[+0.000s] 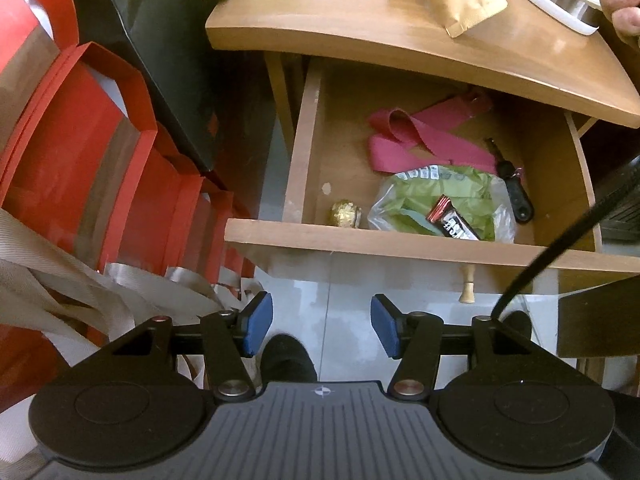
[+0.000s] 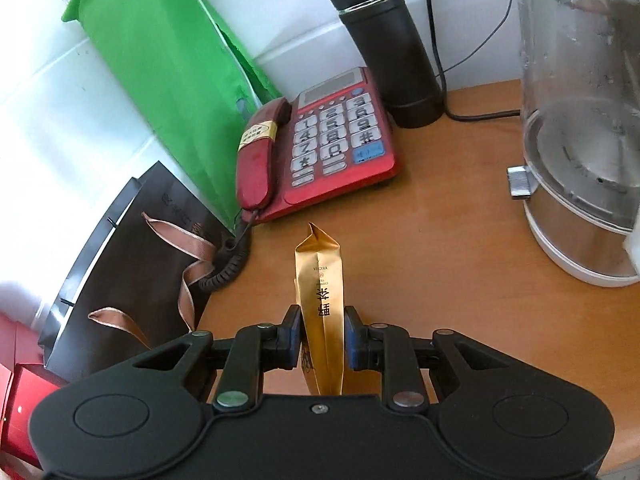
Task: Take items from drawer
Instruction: 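Lower the gold packet onto the desk top and open the right tool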
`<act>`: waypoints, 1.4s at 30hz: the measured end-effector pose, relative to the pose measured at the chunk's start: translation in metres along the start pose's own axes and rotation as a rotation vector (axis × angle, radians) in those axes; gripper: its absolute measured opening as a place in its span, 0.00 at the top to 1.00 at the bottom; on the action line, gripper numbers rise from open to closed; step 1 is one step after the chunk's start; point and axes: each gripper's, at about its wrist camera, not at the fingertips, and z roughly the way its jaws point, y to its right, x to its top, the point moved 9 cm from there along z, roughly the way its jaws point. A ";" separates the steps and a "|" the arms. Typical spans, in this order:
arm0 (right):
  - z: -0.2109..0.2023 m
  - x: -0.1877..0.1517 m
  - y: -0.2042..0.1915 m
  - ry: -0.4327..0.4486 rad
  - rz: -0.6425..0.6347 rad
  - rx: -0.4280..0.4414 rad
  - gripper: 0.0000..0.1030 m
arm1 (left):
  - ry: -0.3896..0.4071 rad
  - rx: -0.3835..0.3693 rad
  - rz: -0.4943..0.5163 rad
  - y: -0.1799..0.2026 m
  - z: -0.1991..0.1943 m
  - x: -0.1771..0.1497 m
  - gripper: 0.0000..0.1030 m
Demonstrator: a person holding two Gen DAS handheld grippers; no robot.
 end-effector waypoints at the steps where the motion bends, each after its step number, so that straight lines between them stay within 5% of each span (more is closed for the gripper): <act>1: 0.002 0.001 0.001 0.002 0.005 -0.004 0.80 | -0.002 0.001 -0.001 0.000 0.001 0.000 0.44; 18: -0.004 0.012 0.017 0.015 -0.039 -0.093 0.72 | -0.011 0.005 0.000 0.002 0.003 0.004 0.43; 33: -0.073 0.007 -0.002 0.090 -0.309 -0.116 0.66 | -0.020 0.019 -0.018 -0.005 0.001 0.003 0.41; 38: -0.093 -0.019 -0.009 0.031 -0.412 -0.053 0.65 | -0.019 0.028 -0.032 -0.003 0.002 0.007 0.37; 42: -0.094 -0.058 -0.013 -0.109 -0.467 0.021 0.65 | -0.016 0.036 -0.045 -0.006 0.003 0.009 0.37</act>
